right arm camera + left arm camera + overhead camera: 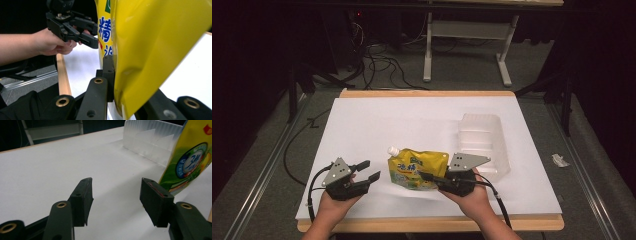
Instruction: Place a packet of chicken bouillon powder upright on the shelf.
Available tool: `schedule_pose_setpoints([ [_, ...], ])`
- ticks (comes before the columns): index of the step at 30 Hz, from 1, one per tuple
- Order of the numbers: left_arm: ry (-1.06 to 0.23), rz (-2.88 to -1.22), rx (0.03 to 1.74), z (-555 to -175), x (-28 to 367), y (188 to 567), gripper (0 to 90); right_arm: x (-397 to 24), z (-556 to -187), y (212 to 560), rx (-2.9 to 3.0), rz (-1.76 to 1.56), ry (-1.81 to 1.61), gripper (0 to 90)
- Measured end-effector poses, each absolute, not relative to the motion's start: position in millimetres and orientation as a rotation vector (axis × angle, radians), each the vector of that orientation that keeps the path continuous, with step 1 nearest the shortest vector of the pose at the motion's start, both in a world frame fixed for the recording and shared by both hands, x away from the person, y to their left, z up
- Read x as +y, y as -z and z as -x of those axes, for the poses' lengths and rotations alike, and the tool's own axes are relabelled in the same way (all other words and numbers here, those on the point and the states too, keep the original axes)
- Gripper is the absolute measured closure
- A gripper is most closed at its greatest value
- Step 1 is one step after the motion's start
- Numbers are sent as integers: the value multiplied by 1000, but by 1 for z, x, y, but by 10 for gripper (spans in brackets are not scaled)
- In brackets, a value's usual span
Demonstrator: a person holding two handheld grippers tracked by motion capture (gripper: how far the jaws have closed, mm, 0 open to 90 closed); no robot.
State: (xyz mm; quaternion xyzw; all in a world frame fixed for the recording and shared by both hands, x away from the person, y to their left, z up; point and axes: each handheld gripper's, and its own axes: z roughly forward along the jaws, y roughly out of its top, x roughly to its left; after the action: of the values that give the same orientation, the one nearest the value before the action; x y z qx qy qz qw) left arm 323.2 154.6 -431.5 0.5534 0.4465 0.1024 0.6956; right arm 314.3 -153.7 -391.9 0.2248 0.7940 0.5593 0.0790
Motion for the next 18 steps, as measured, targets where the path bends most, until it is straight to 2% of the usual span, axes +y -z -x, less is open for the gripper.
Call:
schedule_pose_setpoints([
  [18, -178, -1247, 1025, -328, 155, 437, 376, -169, -316, 375, 2315, -659, -1730, 861],
])
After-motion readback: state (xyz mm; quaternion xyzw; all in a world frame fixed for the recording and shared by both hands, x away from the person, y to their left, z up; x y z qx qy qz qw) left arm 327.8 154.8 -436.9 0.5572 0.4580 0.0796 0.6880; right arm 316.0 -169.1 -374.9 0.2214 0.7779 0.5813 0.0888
